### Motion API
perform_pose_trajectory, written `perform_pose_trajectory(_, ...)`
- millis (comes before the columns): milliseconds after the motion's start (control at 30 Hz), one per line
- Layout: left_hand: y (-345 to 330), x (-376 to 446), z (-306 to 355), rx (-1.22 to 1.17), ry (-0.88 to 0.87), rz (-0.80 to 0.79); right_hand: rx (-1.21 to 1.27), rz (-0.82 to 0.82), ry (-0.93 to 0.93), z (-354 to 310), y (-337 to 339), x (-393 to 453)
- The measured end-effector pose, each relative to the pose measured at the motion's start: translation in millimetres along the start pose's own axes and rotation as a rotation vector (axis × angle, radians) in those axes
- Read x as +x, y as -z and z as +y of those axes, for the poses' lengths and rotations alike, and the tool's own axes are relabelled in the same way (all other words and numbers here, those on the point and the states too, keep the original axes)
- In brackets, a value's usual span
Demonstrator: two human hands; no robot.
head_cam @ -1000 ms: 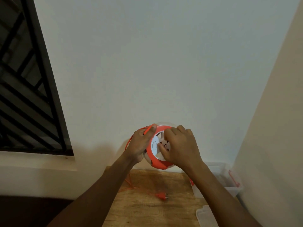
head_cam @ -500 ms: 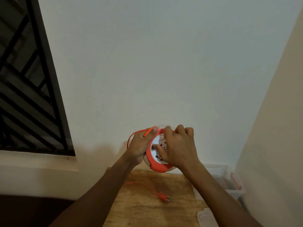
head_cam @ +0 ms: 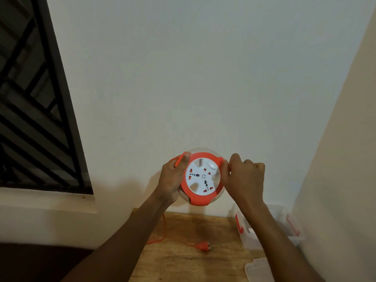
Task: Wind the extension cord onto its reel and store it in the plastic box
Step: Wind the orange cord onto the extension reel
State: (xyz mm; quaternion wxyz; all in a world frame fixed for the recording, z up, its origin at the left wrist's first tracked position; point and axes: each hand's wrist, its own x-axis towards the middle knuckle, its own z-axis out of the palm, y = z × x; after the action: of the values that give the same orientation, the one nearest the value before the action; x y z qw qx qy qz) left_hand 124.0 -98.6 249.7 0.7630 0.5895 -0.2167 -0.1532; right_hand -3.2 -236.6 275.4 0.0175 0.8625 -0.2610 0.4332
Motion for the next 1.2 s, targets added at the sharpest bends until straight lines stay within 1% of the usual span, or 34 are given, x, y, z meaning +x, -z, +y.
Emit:
perform_pose_trajectory(67,6,4,1,-0.004,0.003,0.001,0.048,0.02,0.05,1,6,2)
perform_pose_trajectory(133,8,7,0,0.014,0.001,0.002,0.076,0.004,0.166,-5,11,2)
perform_pose_trajectory(233,4,9,-1,0.042,0.01,-0.006,0.123,-0.098,0.42,-17,14,0)
perform_pose_trajectory(300,3,9,-2,0.062,0.01,-0.014,0.099,-0.171,0.541,-23,11,-3)
perform_pose_trajectory(367,2,7,-1,0.072,0.008,-0.042,0.039,-0.205,0.572,-26,7,-5)
perform_pose_trajectory(433,0,5,-1,0.084,0.002,-0.066,-0.009,-0.196,0.563,-27,4,-5)
perform_pose_trajectory(567,0,3,1,0.123,-0.022,-0.071,-0.054,-0.091,0.591,-30,-1,-7)
perform_pose_trajectory(700,-3,3,0,0.187,-0.044,-0.067,-0.078,0.013,0.491,-29,-4,-5)
perform_pose_trajectory(800,-6,3,2,0.2,-0.055,-0.048,-0.12,0.025,0.458,-28,-9,-6)
perform_pose_trajectory(867,-9,1,4,0.198,-0.055,-0.03,-0.127,0.009,0.394,-26,-10,-4)
perform_pose_trajectory(933,-11,-2,5,0.134,-0.059,-0.022,-0.085,-0.015,0.245,-26,-10,0)
perform_pose_trajectory(1033,-18,-7,8,0.117,-0.09,-0.029,0.076,-0.106,0.001,-27,-12,2)
perform_pose_trajectory(1100,-20,-8,9,0.11,-0.088,-0.031,0.107,-0.137,-0.024,-28,-14,1)
perform_pose_trajectory(1133,-20,-8,9,0.1,-0.078,-0.031,0.114,-0.125,-0.005,-28,-13,0)
perform_pose_trajectory(1200,-18,-6,9,0.086,-0.064,-0.039,0.127,-0.05,0.053,-27,-9,-1)
